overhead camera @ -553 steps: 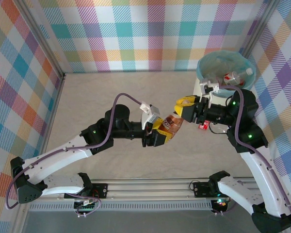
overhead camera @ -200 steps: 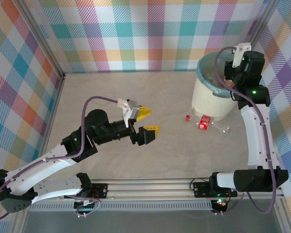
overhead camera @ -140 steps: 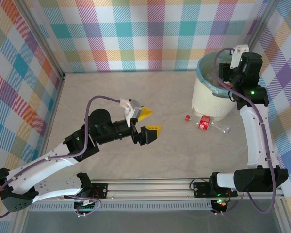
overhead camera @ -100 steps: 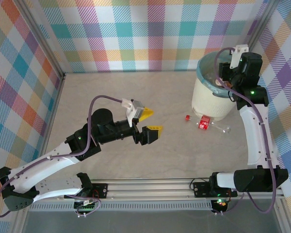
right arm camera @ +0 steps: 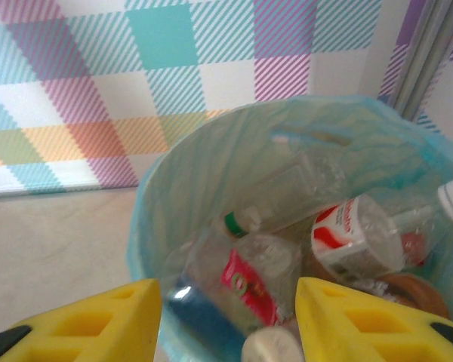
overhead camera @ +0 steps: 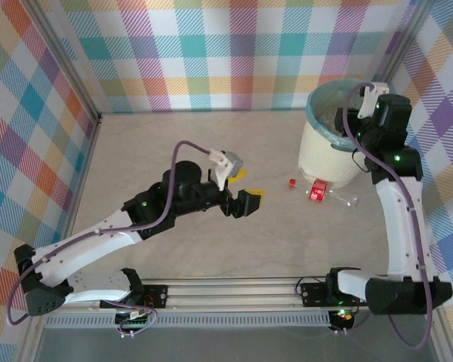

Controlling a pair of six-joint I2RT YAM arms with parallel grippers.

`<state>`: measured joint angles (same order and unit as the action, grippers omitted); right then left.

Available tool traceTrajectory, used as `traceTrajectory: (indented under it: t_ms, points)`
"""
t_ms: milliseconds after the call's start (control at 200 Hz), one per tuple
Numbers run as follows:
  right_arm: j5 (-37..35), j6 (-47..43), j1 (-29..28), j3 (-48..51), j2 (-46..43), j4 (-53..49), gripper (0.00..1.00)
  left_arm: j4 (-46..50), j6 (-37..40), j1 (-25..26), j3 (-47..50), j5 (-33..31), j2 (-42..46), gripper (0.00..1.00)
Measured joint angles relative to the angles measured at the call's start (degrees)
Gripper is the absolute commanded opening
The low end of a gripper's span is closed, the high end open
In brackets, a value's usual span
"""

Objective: Put the plastic bottles in the bin

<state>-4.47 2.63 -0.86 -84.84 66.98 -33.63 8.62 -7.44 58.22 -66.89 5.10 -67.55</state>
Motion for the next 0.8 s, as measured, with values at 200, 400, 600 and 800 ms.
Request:
traceTrajectory:
  t_ms: [200, 400, 600, 800]
  points:
    - [3.54, 4.07, -0.44, 6.78, -12.37, -2.75, 0.59, 3.74, -0.94, 0.00, -3.30, -4.09, -8.98, 0.87]
    - [4.24, 8.81, -0.50, 17.70, -22.77, -6.47, 0.65, 7.72, -4.24, 0.00, -8.68, -6.80, -18.40, 0.86]
    - [4.44, 18.14, -0.46, 34.67, -30.51, -7.85, 0.71, 9.73, -7.10, 0.00, -10.82, -8.85, -22.23, 0.86]
    - [2.95, 27.12, 1.03, 46.53, -34.47, -7.34, 0.75, 10.16, -7.96, 0.00, -10.82, -9.25, -22.36, 0.86]
